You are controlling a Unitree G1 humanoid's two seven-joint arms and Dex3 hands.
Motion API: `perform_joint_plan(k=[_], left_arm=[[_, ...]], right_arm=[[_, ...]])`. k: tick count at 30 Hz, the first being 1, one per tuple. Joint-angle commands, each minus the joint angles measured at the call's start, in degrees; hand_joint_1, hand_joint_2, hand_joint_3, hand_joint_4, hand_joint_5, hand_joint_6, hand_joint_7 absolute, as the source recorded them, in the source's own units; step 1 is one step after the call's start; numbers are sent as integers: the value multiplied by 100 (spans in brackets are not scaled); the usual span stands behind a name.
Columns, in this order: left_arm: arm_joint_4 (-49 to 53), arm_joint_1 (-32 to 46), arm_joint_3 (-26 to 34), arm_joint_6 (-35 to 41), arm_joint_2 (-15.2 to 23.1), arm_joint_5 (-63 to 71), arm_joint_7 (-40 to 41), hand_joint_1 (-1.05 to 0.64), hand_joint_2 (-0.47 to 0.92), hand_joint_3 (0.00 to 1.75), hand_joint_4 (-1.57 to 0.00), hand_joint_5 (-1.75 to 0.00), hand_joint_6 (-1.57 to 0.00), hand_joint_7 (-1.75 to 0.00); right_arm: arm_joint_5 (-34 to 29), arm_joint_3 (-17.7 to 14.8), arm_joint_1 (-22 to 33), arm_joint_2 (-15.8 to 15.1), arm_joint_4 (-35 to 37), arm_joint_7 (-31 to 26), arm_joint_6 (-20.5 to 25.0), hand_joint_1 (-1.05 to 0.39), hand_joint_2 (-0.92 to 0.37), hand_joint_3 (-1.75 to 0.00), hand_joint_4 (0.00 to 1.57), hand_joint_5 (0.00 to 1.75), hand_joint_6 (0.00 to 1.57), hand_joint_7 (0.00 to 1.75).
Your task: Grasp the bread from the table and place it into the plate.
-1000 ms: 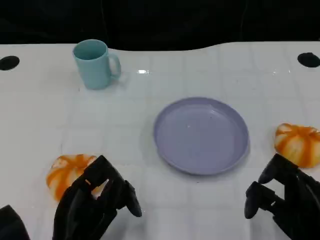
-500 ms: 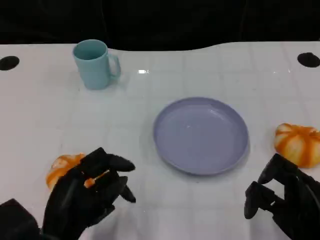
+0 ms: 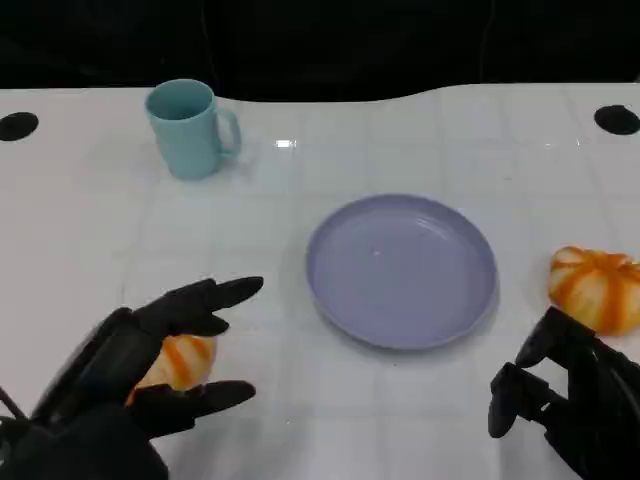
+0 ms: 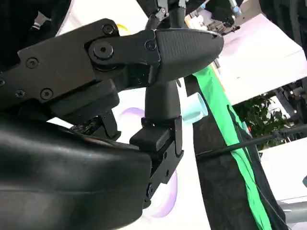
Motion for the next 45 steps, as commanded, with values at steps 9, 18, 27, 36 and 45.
perform_joint_plan(k=[9, 18, 27, 36, 45], left_arm=[[-846, -275, -559, 876, 1153, 3154, -558, -57, 90, 1, -4, -24, -23, 0], [-552, -603, -940, 1242, 1183, 4058, -915, -51, 87, 0, -1, -12, -18, 0], [804, -1341, -1356, 1209, 1112, 4079, -696, -52, 88, 0, -2, -7, -13, 0], [2484, -2128, -1827, 1158, 978, 3966, -193, -53, 88, 0, -11, -9, -14, 0], [4096, -2961, -2378, 1028, 826, 3847, 305, -52, 86, 0, -15, -11, -18, -2]], right_arm=[[38, -60, -40, -84, -13, -9, 16, -60, -92, -36, 75, 175, 60, 160], [23, -45, -38, -80, -13, 12, -26, -60, -92, -38, 75, 175, 60, 160], [16, -39, -21, -84, -86, -62, 41, -61, -92, -37, 75, 175, 61, 160], [-2, -36, 1, -93, -117, -108, 56, -60, -92, -36, 75, 175, 62, 158], [4, -34, 2, -100, -121, -80, 29, -60, -92, -38, 75, 175, 62, 159]])
